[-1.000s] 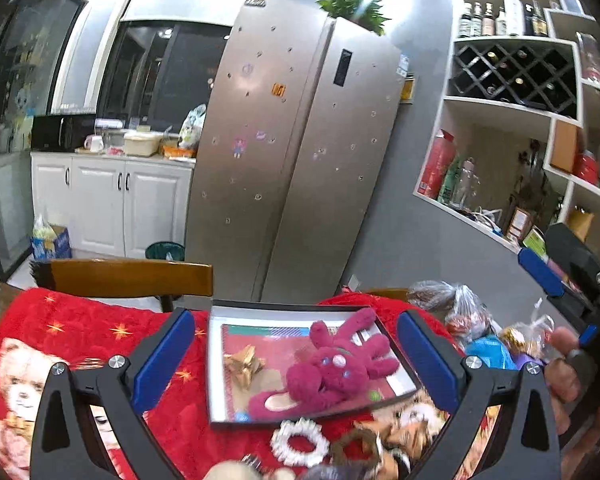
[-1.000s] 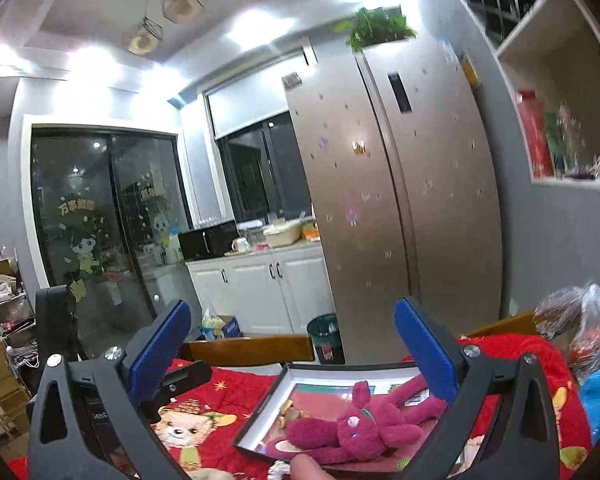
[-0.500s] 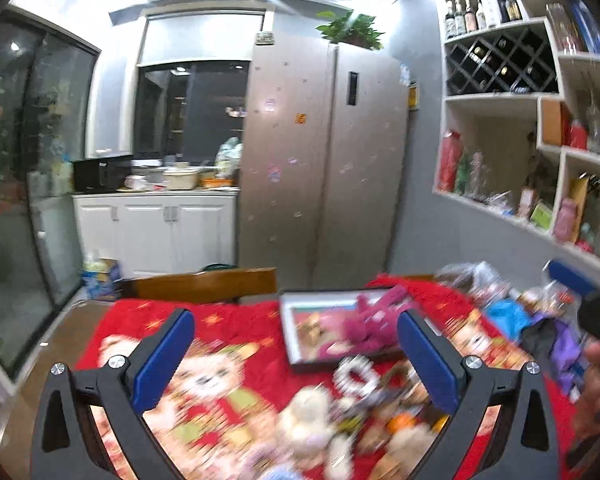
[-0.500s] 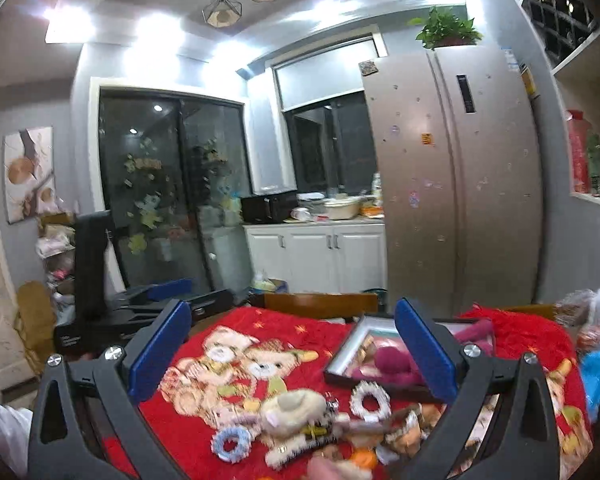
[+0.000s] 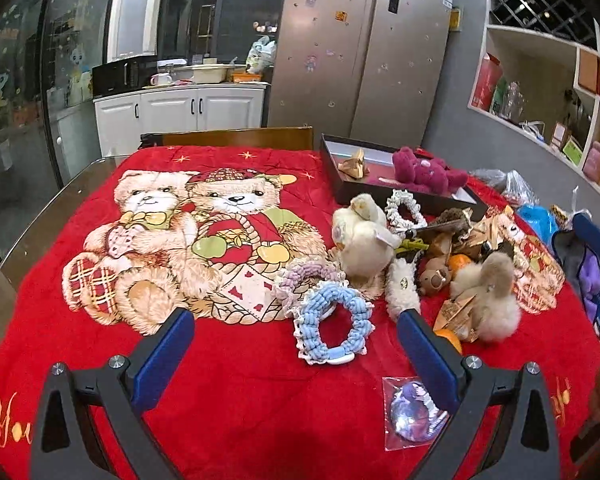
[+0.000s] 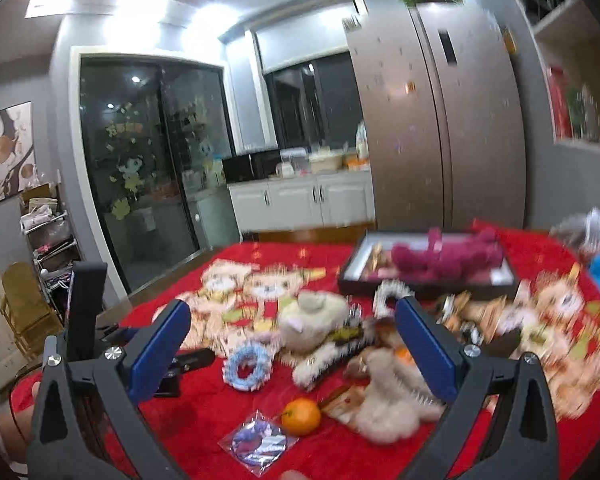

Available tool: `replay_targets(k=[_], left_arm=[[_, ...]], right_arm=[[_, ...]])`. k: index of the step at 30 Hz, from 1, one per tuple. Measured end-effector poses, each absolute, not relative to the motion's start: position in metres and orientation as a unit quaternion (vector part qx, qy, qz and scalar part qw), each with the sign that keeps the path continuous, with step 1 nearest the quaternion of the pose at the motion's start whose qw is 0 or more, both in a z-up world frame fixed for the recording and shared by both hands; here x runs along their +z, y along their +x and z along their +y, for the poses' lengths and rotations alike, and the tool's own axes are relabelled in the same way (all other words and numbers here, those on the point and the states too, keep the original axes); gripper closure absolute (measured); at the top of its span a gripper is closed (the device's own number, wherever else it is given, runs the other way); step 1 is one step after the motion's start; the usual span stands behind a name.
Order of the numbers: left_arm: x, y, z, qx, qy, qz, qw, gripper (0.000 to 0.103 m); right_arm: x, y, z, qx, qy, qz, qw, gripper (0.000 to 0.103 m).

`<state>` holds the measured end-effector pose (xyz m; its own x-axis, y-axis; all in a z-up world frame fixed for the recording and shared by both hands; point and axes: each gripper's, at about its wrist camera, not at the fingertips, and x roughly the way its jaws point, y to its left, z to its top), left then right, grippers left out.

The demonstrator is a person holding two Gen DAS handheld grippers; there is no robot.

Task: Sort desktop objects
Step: 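Move both open tools back over the cluttered bedspread, then grasp the blue rope ring with the left tool while the right tool grasps a mandarin orange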

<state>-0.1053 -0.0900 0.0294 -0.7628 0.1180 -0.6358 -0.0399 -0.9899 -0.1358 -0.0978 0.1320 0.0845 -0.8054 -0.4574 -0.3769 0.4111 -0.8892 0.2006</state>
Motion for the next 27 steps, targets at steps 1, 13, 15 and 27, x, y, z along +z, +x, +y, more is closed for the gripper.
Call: replay_targets(k=[1, 13, 15, 27], left_arm=[[0.027, -0.106, -0.089, 0.937, -0.342, -0.052, 0.043, 0.000], [-0.009, -0.138, -0.105, 0.915, -0.399, -0.054, 0.039, 0.000], [-0.014, -0.143, -0.102, 0.910, -0.410, -0.049, 0.045, 0.000], [-0.033, -0.161, -0.095, 0.893, -0.447, -0.034, 0.036, 0.000]], right_arm=[[0.081, -0.106, 0.133, -0.946, 0.221, -0.059, 0.230, 0.000], [0.018, -0.139, 0.135, -0.896, 0.314, -0.144, 0.279, 0.000], [0.014, -0.141, 0.132, -0.892, 0.320, -0.145, 0.285, 0.000], [-0.017, -0.155, 0.111, -0.876, 0.372, -0.120, 0.284, 0.007]])
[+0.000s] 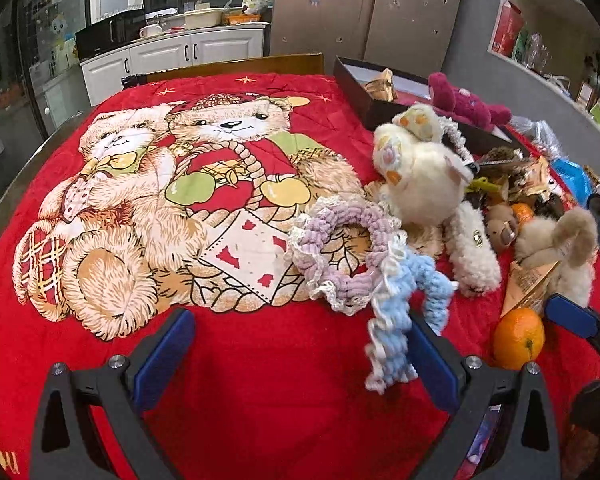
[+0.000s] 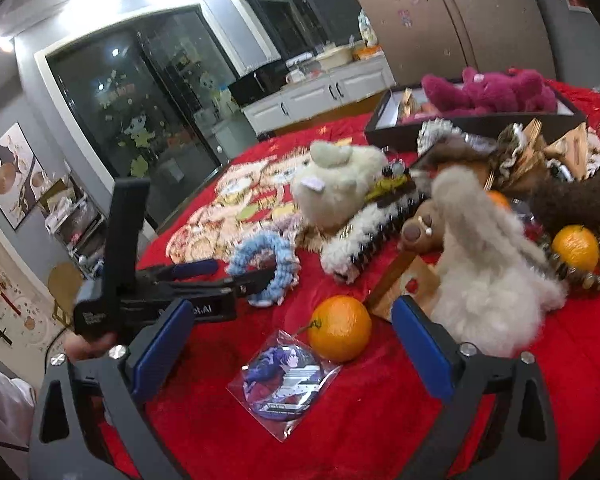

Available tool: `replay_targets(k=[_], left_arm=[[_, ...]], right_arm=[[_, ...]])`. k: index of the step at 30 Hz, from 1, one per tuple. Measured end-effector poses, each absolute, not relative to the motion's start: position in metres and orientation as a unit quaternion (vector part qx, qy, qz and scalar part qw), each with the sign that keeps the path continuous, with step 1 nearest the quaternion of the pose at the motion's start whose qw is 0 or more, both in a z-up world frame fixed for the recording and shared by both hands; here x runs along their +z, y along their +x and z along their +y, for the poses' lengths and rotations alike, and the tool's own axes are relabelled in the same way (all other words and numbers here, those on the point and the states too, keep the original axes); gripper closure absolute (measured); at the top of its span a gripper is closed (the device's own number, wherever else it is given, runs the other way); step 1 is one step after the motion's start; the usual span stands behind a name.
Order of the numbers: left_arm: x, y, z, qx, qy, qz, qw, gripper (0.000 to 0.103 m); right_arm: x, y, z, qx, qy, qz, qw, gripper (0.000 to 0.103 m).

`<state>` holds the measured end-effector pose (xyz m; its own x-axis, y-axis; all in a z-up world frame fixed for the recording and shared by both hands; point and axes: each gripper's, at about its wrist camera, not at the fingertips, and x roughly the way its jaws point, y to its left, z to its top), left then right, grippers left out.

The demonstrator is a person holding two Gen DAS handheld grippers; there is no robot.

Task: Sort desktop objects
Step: 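Grasp the blue rope ring with the left tool while the right tool grasps a mandarin orange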

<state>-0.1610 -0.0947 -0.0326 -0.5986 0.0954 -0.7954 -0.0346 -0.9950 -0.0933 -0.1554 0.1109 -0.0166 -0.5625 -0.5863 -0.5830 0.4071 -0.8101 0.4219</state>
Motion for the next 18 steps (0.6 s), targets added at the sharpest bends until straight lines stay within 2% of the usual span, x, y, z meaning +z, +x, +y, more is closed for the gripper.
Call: replay_targets(k=[4, 18], left_arm=[[-0.035, -0.161, -0.086, 0.891, -0.454, -0.002, 0.022, 0.000], [-0.035, -0.162, -0.087, 0.890, -0.455, -0.002, 0.021, 0.000]], right_arm=[[-0.026, -0.164, 0.104, -0.865, 0.396, -0.120, 0.283, 0.017], [-0.040, -0.176, 0.105, -0.847, 0.430, -0.148, 0.275, 0.021]])
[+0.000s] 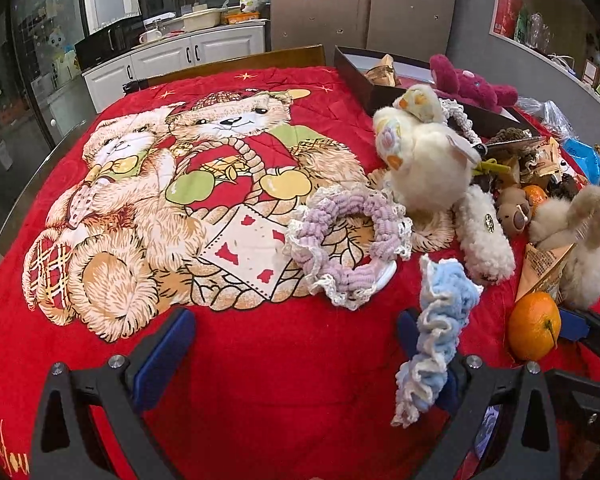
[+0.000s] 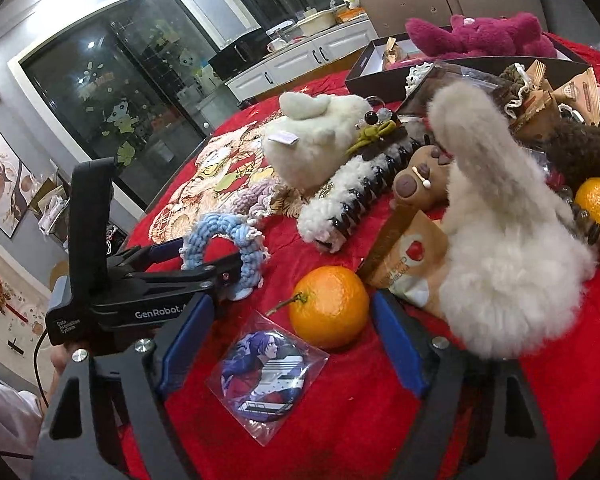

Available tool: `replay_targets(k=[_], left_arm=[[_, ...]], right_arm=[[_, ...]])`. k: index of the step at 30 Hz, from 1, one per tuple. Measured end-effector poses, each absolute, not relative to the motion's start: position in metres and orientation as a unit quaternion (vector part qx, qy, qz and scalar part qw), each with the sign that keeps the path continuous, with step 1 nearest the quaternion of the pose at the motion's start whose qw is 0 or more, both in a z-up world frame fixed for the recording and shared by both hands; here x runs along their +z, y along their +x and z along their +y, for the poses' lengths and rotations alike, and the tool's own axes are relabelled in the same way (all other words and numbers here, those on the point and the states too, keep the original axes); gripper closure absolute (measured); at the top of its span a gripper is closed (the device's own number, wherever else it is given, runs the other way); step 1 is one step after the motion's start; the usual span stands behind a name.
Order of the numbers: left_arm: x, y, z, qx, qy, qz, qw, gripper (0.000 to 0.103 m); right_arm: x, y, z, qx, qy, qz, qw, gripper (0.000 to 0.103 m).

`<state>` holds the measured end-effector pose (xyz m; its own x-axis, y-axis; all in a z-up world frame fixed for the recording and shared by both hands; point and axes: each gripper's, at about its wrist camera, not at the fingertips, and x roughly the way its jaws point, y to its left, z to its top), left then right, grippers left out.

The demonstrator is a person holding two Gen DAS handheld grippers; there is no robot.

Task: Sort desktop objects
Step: 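Grasp the blue rope ring with the left tool while the right tool grasps a mandarin orange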

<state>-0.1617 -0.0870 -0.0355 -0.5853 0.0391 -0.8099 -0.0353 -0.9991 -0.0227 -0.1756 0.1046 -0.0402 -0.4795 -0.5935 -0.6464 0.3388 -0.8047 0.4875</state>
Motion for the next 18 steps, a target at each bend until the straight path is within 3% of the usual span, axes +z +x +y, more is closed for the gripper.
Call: replay_targets(k=[7, 13, 16, 18], left_arm=[[-0.036, -0.161, -0.087, 0.890, -0.455, -0.002, 0.021, 0.000], [-0.035, -0.161, -0.087, 0.891, -0.454, -0.003, 0.022, 0.000], [-0.033, -0.159, -0.087, 0.894, -0.447, -0.001, 0.021, 0.012], [-0.030, -0.155, -0.086, 0.899, -0.436, -0.002, 0.023, 0.030]], right_arm=[[-0.041, -0.176, 0.106, -0.845, 0.429, -0.159, 0.275, 0.024], [-0.045, -0.180, 0.114, -0.844, 0.433, -0.184, 0.258, 0.050], [-0.049, -0.182, 0.118, -0.841, 0.436, -0.192, 0.258, 0.060], [-0.050, -0.183, 0.119, -0.840, 0.438, -0.192, 0.258, 0.064]])
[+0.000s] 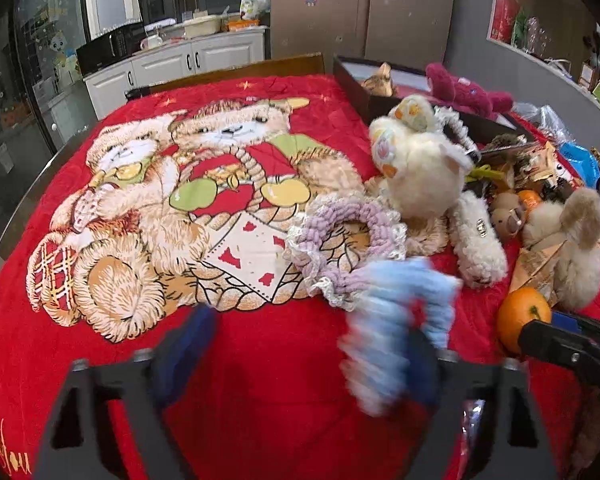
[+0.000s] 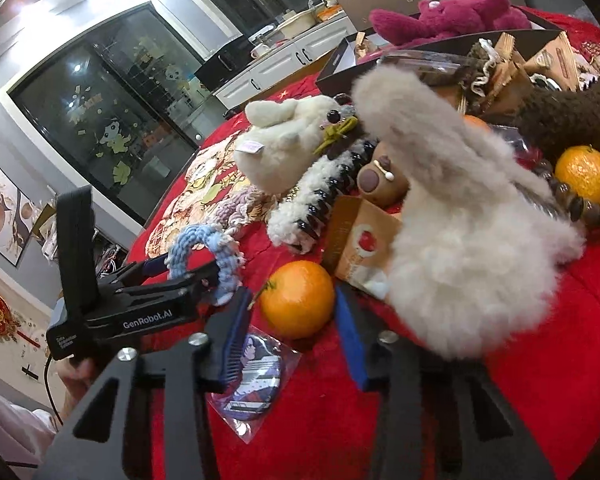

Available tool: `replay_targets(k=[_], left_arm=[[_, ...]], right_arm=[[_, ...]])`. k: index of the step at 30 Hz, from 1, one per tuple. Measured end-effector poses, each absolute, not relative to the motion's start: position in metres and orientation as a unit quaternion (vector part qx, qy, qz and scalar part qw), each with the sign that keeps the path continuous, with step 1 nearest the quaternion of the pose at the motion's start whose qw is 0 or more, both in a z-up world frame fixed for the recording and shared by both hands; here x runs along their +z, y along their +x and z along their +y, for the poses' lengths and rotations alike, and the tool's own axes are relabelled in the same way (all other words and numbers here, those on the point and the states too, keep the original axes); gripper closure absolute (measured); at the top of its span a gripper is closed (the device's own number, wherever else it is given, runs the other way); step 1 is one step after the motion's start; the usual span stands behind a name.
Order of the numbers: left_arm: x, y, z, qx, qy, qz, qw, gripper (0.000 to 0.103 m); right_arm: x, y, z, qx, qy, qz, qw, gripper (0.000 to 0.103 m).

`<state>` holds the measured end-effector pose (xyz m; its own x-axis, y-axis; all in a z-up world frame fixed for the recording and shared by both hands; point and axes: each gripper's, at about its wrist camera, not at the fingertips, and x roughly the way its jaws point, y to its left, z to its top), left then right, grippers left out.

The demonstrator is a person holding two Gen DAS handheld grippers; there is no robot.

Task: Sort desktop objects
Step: 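Grasp the blue rope ring with the left tool while the right tool grasps a mandarin orange, then lift and carry the rope ring and orange over the black gift box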

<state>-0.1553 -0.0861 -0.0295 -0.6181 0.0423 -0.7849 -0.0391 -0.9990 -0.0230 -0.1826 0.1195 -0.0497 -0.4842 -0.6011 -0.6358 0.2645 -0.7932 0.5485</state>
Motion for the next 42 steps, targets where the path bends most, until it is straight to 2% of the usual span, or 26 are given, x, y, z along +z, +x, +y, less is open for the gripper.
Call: replay_targets(k=[2, 5, 13, 20, 28, 42], left_arm=[[-0.027, -0.150, -0.086, 0.904, -0.427, -0.004, 0.025, 0.068], [-0.026, -0.146, -0.088, 0.905, -0.424, -0.014, 0.031, 0.088], [-0.017, -0.137, -0.106, 0.914, -0.392, -0.075, 0.070, 0.089], [-0.010, -0.126, -0.093, 0.922, -0.370, -0.051, 0.103, 0.089], [-0.010, -0.125, -0.098, 0.920, -0.366, -0.072, 0.123, 0.089], [-0.009, -0.121, -0.097, 0.922, -0.360, -0.075, 0.120, 0.089]], right_arm=[[-0.049, -0.181, 0.118, -0.840, 0.438, -0.187, 0.261, 0.064], [-0.047, -0.179, 0.116, -0.841, 0.438, -0.180, 0.262, 0.064], [-0.048, -0.177, 0.119, -0.835, 0.436, -0.195, 0.272, 0.064], [-0.048, -0.175, 0.116, -0.834, 0.436, -0.192, 0.279, 0.064], [-0.049, -0.173, 0.117, -0.835, 0.434, -0.190, 0.279, 0.064], [-0.032, -0.154, 0.110, -0.867, 0.406, -0.123, 0.260, 0.064]])
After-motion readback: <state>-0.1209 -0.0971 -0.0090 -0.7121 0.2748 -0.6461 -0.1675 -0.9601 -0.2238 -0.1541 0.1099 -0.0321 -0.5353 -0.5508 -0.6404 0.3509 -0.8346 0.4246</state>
